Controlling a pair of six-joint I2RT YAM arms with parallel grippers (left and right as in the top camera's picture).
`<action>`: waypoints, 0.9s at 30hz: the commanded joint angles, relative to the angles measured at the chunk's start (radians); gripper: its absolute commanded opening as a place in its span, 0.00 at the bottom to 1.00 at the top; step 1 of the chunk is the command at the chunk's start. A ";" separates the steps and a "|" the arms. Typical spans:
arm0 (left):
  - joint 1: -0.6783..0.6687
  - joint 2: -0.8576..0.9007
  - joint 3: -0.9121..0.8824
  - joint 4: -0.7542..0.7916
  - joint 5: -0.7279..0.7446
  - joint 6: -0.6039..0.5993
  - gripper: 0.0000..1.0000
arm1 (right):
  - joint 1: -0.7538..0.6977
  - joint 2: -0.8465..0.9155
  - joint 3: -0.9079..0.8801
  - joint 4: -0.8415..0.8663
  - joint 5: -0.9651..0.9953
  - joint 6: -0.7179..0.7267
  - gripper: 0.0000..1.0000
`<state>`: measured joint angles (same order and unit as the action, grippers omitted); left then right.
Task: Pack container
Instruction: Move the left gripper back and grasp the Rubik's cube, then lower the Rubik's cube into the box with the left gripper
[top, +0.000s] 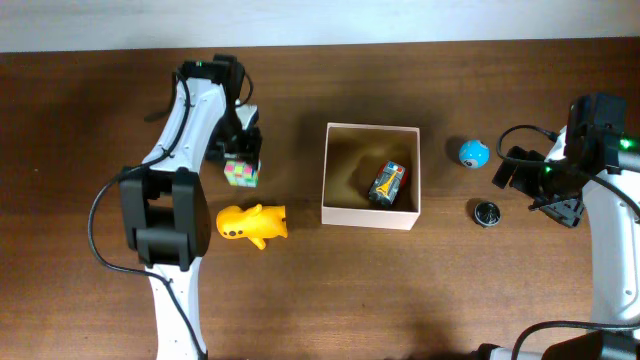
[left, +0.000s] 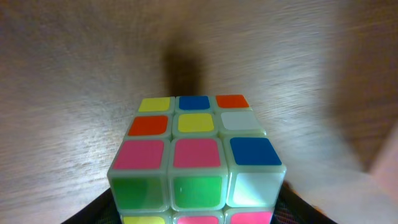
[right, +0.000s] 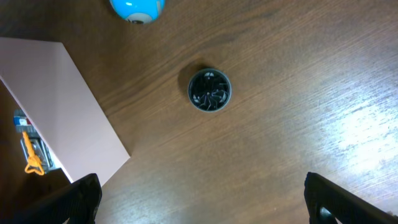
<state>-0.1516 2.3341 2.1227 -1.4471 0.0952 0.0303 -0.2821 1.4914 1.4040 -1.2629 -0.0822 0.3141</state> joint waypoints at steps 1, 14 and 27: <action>-0.043 -0.021 0.209 -0.066 0.048 0.007 0.43 | -0.007 0.002 -0.005 0.003 0.016 0.005 0.99; -0.337 -0.015 0.471 -0.086 0.048 -0.163 0.43 | -0.007 0.002 -0.005 0.002 0.016 0.005 0.99; -0.470 0.066 0.465 0.032 -0.044 -0.332 0.50 | -0.007 0.002 -0.005 -0.006 0.016 0.005 0.99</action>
<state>-0.6273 2.3501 2.5801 -1.4220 0.1089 -0.2237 -0.2821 1.4918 1.4040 -1.2663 -0.0822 0.3145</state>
